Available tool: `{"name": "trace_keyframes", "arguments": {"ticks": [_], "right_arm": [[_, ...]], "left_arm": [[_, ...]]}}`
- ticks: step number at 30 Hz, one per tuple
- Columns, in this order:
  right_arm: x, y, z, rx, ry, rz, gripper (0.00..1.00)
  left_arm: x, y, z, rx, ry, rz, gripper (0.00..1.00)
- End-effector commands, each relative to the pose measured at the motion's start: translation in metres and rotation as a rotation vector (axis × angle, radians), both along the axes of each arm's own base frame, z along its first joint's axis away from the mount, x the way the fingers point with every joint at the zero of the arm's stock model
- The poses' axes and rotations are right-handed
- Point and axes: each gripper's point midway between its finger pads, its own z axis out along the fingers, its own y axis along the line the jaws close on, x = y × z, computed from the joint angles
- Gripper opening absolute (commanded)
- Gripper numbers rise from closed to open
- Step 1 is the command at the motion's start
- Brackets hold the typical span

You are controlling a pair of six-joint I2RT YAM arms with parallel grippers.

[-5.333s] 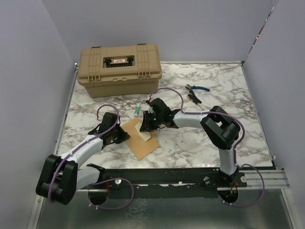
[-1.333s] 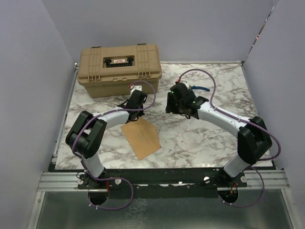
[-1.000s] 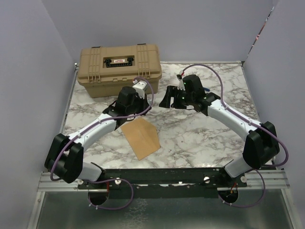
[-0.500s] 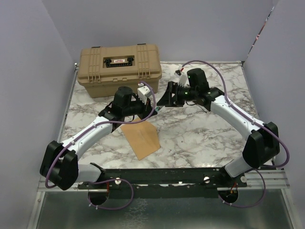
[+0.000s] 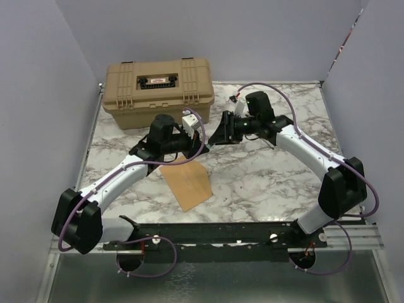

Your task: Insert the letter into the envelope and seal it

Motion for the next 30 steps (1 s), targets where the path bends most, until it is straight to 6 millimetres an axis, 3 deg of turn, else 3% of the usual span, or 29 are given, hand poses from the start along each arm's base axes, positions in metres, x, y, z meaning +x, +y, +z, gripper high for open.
{"name": "trace_keyframes", "arguments": {"ticks": [1, 6, 14, 16, 17, 18, 21, 23, 25, 29, 30], "right_arm": [[-0.001, 0.004, 0.0, 0.037, 0.034, 0.018, 0.5], [0.0, 0.003, 0.003, 0.055, 0.039, 0.015, 0.49], [-0.005, 0.005, 0.015, 0.118, 0.0, 0.05, 0.06], [-0.006, 0.006, 0.02, 0.141, -0.023, 0.057, 0.0], [-0.006, 0.007, 0.022, 0.152, -0.029, 0.061, 0.0], [-0.007, 0.008, 0.024, 0.16, -0.033, 0.067, 0.0], [-0.008, 0.009, 0.025, 0.175, -0.028, 0.082, 0.0], [-0.009, 0.01, 0.026, 0.182, -0.028, 0.086, 0.0], [-0.009, 0.01, 0.027, 0.187, -0.026, 0.09, 0.0], [-0.011, 0.01, 0.027, 0.189, -0.021, 0.093, 0.01], [-0.011, 0.01, 0.026, 0.186, -0.02, 0.091, 0.07]], "left_arm": [[-0.008, -0.003, 0.022, -0.041, -0.057, -0.051, 0.0], [-0.01, -0.001, 0.022, -0.04, -0.064, -0.049, 0.0], [-0.01, -0.003, 0.034, -0.069, -0.049, -0.036, 0.01], [-0.007, -0.002, 0.034, -0.071, -0.03, -0.009, 0.21], [-0.005, -0.002, 0.033, -0.072, -0.018, 0.006, 0.42], [-0.004, -0.002, 0.032, -0.071, -0.009, 0.015, 0.51], [-0.002, -0.006, 0.027, -0.067, 0.013, 0.001, 0.6], [-0.003, -0.009, 0.022, -0.063, 0.027, -0.018, 0.58], [-0.005, -0.011, 0.018, -0.058, 0.039, -0.038, 0.48], [-0.004, -0.01, 0.014, -0.047, 0.032, -0.048, 0.04], [-0.005, -0.01, 0.015, -0.046, 0.022, -0.052, 0.0]]}}
